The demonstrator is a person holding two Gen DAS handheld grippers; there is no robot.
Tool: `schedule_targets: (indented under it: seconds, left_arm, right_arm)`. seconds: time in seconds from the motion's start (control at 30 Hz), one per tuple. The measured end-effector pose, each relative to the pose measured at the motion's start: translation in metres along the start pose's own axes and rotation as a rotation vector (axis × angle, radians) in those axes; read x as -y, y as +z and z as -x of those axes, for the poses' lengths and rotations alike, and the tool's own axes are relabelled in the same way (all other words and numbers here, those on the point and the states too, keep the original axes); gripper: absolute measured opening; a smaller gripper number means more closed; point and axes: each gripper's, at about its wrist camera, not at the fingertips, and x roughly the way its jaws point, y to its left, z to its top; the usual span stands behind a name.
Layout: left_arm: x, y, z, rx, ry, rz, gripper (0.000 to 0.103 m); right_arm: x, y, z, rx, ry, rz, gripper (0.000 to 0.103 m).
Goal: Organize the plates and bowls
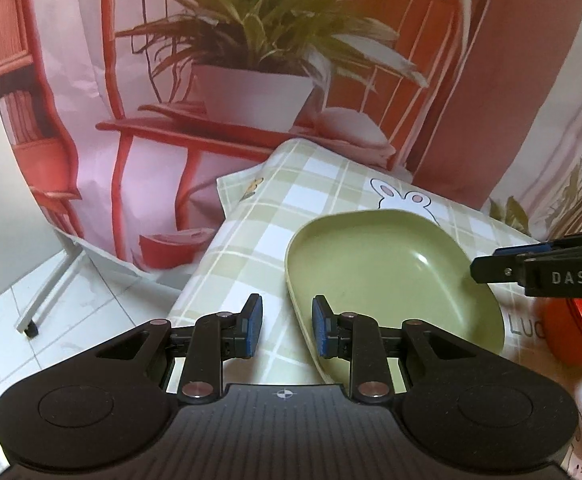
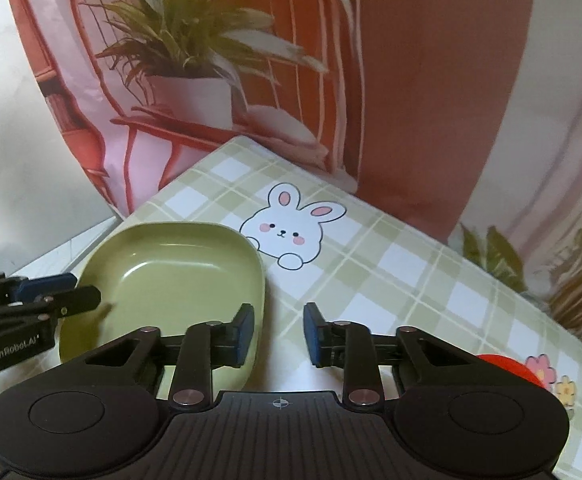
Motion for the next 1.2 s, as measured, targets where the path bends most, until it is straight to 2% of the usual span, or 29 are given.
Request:
schedule_targets:
  seconds: [0.2, 0.27, 0.3, 0.43, 0.53, 0.7, 0.9, 1.2]
  left_arm:
    - [-0.003, -0.006, -0.006, -0.019, -0.023, 0.036, 0.026]
    - [-0.004, -0.007, -0.007, -0.016, -0.042, 0.056, 0.016]
    - [-0.004, -0.008, -0.007, -0.018, -0.053, 0.061, 0.014]
    - [0.003, -0.011, -0.003, -0.015, -0.025, 0.032, 0.013]
    - [0.002, -0.013, -0.001, -0.026, -0.033, 0.048, 0.012]
    - [0.012, -0.01, 0.015, -0.016, -0.02, 0.007, 0.012]
    - [0.031, -0.006, 0.043, 0.011, -0.05, -0.03, 0.012]
    - [0.091, -0.004, 0.077, 0.018, -0.113, -0.122, 0.012]
  right_arm:
    - [-0.009, -0.005, -0.011, -0.027, 0.014, 0.009, 0.017]
    - [-0.013, -0.008, -0.014, -0.042, 0.007, 0.014, 0.009]
    - [-0.015, -0.01, -0.014, -0.049, 0.0, 0.018, 0.007]
    - [-0.017, -0.018, -0.009, -0.049, 0.006, 0.009, 0.007]
    - [-0.016, -0.023, 0.0, -0.045, 0.017, -0.009, 0.006]
    - [-0.019, -0.03, 0.028, -0.004, 0.007, -0.01, 0.007]
    - [-0.011, -0.044, 0.074, 0.062, -0.003, -0.044, 0.008]
    - [0.034, -0.077, 0.143, 0.151, -0.036, -0.152, 0.009]
